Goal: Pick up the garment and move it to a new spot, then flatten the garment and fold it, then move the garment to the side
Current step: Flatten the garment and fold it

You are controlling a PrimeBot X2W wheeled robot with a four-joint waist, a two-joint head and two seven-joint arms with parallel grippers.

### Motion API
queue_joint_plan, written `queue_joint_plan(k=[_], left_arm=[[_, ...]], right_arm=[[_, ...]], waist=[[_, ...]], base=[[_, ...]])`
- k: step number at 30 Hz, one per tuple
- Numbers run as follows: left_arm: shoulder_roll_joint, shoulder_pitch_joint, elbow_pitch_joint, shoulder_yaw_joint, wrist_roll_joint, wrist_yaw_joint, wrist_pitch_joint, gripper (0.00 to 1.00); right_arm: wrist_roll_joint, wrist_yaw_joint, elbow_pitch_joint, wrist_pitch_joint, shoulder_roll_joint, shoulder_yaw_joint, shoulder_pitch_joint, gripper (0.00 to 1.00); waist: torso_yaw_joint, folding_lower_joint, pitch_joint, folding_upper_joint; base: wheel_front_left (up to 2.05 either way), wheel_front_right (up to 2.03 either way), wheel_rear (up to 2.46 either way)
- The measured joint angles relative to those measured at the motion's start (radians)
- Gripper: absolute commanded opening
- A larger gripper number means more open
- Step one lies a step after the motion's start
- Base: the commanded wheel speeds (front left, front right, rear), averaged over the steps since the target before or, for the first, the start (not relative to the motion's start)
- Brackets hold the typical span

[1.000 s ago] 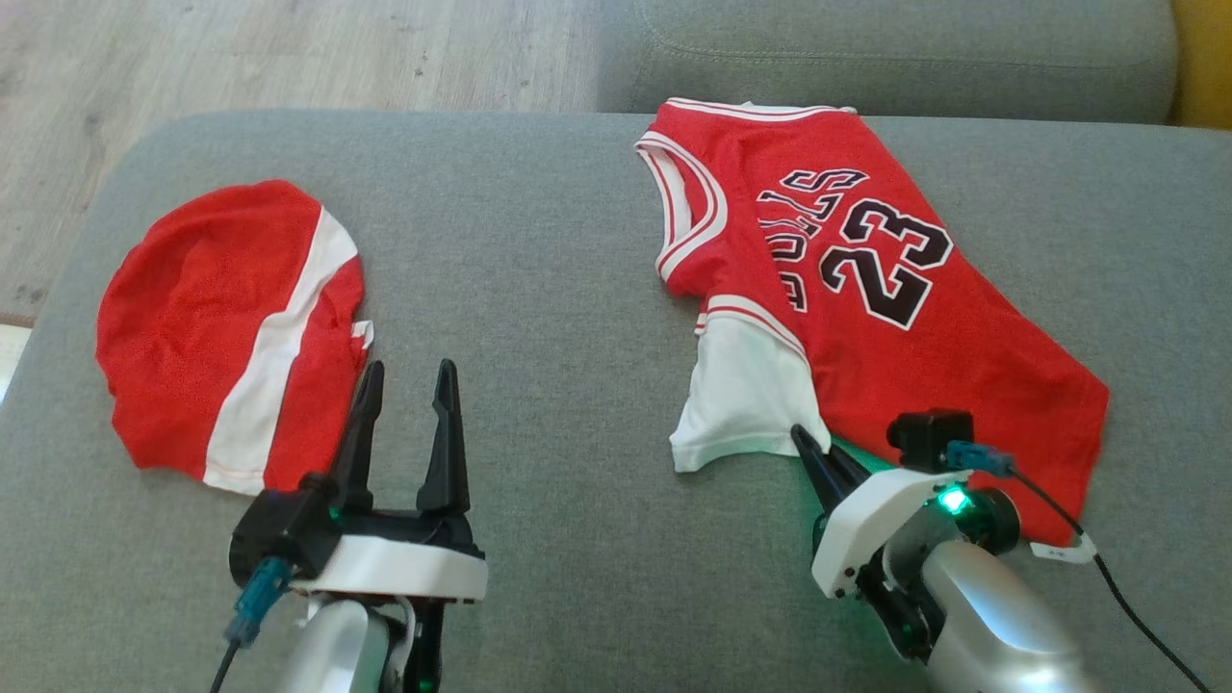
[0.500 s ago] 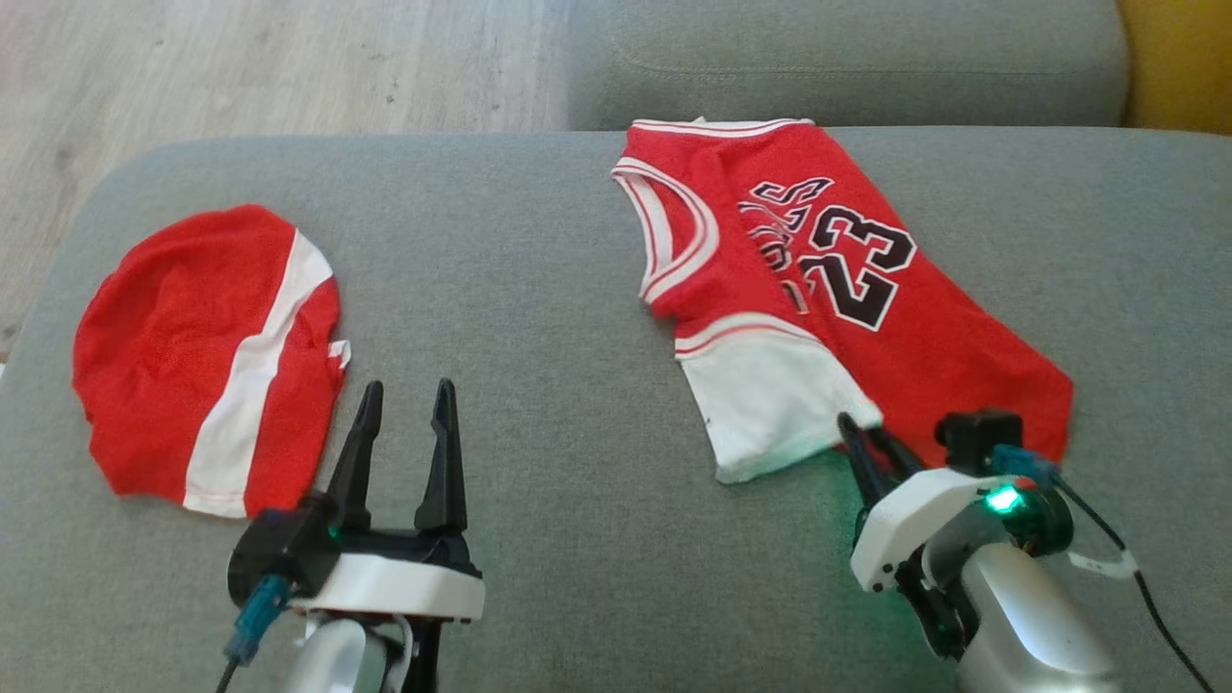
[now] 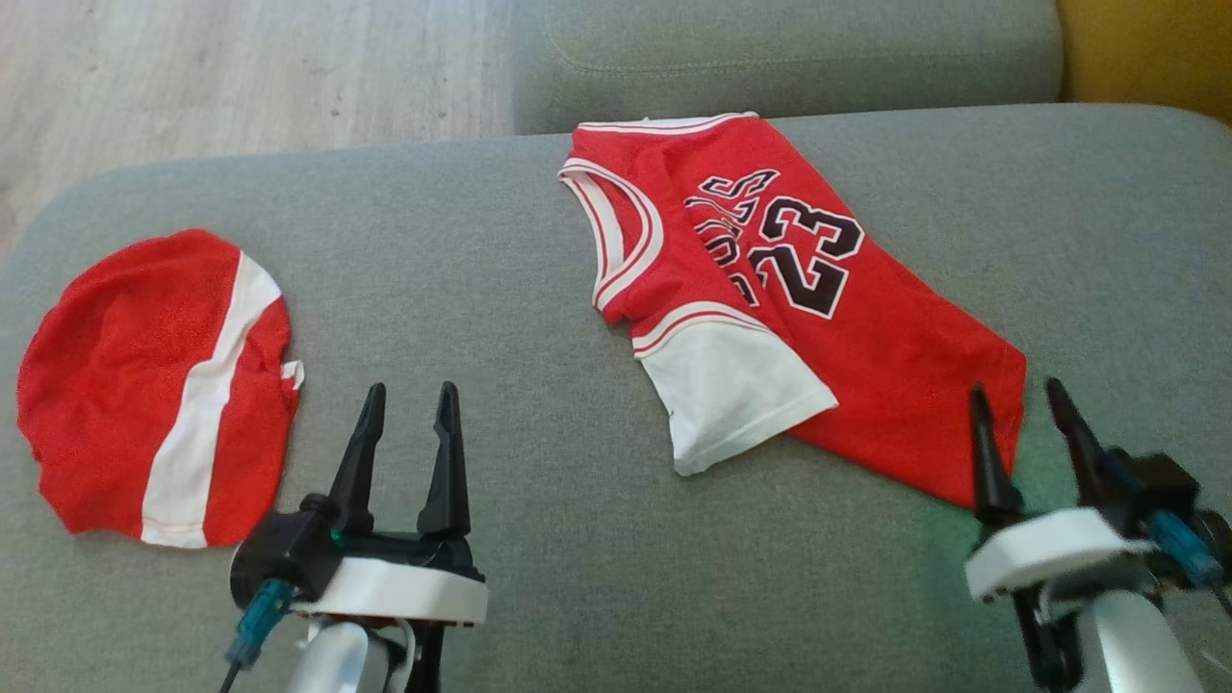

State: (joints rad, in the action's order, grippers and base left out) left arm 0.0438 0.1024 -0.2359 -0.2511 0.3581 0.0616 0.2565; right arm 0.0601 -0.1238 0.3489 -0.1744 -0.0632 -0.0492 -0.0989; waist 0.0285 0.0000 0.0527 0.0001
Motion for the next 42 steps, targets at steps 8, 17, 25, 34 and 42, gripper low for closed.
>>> queue_joint_plan(k=[8,17,25,34,42], left_arm=[[0.0,0.002,-0.003,-0.015,0.0,0.001,0.0,1.0],[0.002,0.04,-0.066,-0.165,0.1,0.031,0.0,1.0],[0.002,0.108,-0.165,-0.409,0.336,0.048,-0.165,1.0],[0.003,0.236,-0.273,-0.484,0.38,0.014,-0.202,1.0],[0.002,0.292,-0.363,-0.509,0.393,-0.018,-0.183,1.0]], right_arm=[[0.012,0.0,-0.067,-0.033,0.017,-0.045,0.066,1.0],[0.027,0.0,-0.078,-0.035,0.017,-0.033,0.049,1.0],[0.046,0.0,-0.073,-0.04,0.017,-0.013,0.038,1.0],[0.055,0.0,-0.065,-0.055,0.017,0.009,-0.006,1.0],[0.072,0.0,-0.053,-0.065,0.017,0.013,-0.016,1.0]], waist=[[-0.015,0.0001,0.027,0.0],[-0.033,0.0001,0.043,0.0],[-0.069,0.0001,0.072,0.0],[-0.124,0.0001,0.12,0.0],[-0.165,0.0001,0.146,0.0]], base=[[0.0,0.0,0.0],[0.0,0.0,0.0],[0.0,0.0,0.0],[0.0,0.0,0.0],[0.0,0.0,0.0]])
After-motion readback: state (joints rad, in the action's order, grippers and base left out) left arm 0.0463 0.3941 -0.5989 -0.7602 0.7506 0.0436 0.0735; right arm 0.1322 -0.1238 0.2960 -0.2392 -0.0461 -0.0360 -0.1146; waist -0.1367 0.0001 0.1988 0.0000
